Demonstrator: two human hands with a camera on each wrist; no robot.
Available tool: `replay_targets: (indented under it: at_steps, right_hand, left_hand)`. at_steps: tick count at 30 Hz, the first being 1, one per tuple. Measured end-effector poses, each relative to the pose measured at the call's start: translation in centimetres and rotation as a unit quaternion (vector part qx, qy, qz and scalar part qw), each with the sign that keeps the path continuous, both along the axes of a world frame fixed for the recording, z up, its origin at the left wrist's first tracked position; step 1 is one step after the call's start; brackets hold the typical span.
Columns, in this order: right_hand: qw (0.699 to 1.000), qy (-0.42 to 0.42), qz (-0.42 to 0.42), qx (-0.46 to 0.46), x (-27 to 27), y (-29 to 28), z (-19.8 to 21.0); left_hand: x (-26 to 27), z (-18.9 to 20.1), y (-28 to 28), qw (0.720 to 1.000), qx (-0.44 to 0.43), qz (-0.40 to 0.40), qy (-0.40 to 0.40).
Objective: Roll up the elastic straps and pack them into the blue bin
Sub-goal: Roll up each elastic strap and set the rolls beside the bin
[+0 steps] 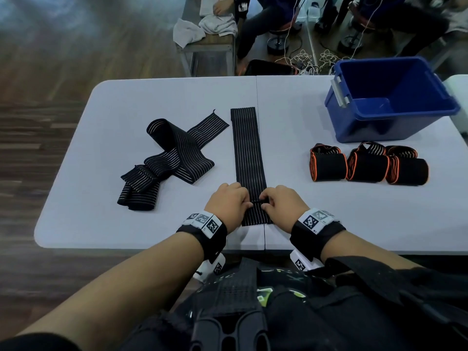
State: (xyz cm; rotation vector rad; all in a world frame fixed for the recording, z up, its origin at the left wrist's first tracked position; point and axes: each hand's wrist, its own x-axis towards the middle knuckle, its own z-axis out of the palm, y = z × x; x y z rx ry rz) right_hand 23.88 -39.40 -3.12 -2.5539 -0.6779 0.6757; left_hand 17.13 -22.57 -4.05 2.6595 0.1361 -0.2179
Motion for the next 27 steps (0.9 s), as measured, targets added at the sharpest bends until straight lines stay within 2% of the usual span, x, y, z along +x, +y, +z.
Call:
replay_targets:
  at_steps: [5,9,12,16,19,23,27]
  right_hand:
    - [1.0,-0.005,-0.009,0.001,-0.5,0.3,0.3]
    - [0.999,-0.031,0.006,0.024,-1.1,0.1,0.3]
    - [0.997,-0.049,0.053,0.01,-1.4,-0.3,0.1]
    - [0.983,-0.089,0.156,-0.046,-1.5,-1.2,0.6]
    - [0.972,-0.087,0.204,-0.081,-1.3,-1.9,0.9]
    - [0.985,-0.059,0.16,-0.032,-1.0,-1.9,0.7]
    - [0.998,0.004,0.047,0.038,-0.6,-1.1,0.8]
  left_hand:
    - [-0.2,0.3,-0.1,1.0,0.002,0.006,-0.023]
    - [-0.5,-0.3,-0.1,0.998,0.054,-0.039,-0.016]
    - [-1.1,-0.4,0.0,0.994,0.085,-0.064,-0.009]
    - [-2.6,0.1,0.2,0.986,0.118,-0.114,-0.026]
    - [-3.7,0.3,0.6,0.981,0.122,-0.149,0.003]
    - [-4.3,0.1,0.6,0.994,0.049,-0.096,-0.026]
    - [-3.5,0.3,0.3,0.998,-0.04,0.025,-0.039]
